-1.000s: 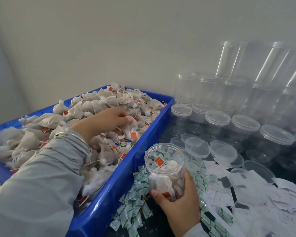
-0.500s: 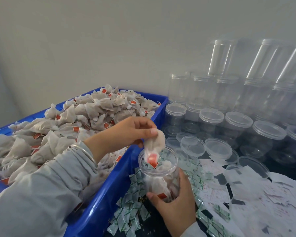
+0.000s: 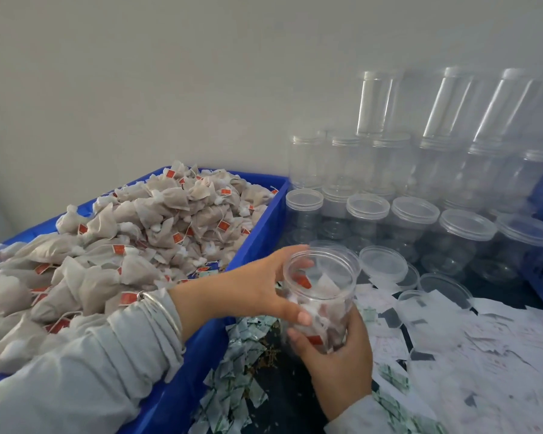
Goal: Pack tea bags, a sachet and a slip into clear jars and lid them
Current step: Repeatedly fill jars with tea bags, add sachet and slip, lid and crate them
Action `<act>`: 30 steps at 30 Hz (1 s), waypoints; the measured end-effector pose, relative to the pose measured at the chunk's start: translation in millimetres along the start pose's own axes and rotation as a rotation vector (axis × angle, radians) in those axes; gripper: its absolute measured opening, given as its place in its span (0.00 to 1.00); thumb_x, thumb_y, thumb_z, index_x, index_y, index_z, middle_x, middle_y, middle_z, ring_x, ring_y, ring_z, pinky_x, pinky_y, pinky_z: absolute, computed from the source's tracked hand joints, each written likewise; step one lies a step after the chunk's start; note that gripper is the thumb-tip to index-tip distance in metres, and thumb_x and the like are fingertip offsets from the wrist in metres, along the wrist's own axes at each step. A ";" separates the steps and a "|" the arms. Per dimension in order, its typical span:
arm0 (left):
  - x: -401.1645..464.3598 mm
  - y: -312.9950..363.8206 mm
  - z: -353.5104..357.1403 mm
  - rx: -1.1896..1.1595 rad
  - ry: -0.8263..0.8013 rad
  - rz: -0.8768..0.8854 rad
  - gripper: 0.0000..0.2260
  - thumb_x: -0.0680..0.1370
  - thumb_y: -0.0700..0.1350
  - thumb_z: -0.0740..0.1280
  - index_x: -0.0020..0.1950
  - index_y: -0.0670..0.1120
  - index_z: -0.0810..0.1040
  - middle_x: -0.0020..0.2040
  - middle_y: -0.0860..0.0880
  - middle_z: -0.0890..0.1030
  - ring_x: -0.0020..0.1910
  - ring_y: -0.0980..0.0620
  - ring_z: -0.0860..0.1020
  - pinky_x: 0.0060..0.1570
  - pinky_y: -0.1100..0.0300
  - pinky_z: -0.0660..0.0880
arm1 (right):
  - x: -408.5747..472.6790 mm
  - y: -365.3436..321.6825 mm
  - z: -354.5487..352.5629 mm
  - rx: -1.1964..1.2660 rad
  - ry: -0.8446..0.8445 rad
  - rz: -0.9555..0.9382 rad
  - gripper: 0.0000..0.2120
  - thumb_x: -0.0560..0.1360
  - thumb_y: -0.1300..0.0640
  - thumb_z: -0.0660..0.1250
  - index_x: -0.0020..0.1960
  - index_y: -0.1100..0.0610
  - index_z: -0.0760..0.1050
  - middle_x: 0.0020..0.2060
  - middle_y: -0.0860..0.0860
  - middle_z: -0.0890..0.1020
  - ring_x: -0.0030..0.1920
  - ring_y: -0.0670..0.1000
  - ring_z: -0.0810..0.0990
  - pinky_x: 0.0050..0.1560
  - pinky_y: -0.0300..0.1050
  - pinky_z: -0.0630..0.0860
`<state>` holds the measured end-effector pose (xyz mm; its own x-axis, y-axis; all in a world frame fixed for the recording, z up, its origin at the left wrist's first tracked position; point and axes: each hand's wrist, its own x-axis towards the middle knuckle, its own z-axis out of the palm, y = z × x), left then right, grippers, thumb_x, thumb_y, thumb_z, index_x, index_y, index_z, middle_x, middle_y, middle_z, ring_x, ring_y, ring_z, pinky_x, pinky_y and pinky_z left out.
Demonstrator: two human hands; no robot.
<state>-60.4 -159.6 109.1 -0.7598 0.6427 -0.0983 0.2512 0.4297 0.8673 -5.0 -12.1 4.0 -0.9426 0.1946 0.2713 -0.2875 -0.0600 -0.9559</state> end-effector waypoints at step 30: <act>1.8 -2.2 -9.6 -0.064 0.492 -0.065 0.41 0.53 0.63 0.75 0.64 0.54 0.69 0.57 0.56 0.79 0.57 0.58 0.76 0.62 0.55 0.71 | 4.6 -1.9 -30.9 -1.241 -0.304 0.167 0.18 0.68 0.39 0.70 0.28 0.46 0.66 0.39 0.44 0.66 0.51 0.48 0.72 0.46 0.39 0.67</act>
<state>-68.1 -165.5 111.8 -0.9692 0.2343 0.0752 0.1685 0.4092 0.8968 -3.5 19.1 3.5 -0.9994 0.0334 -0.0030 0.0318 0.9157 -0.4006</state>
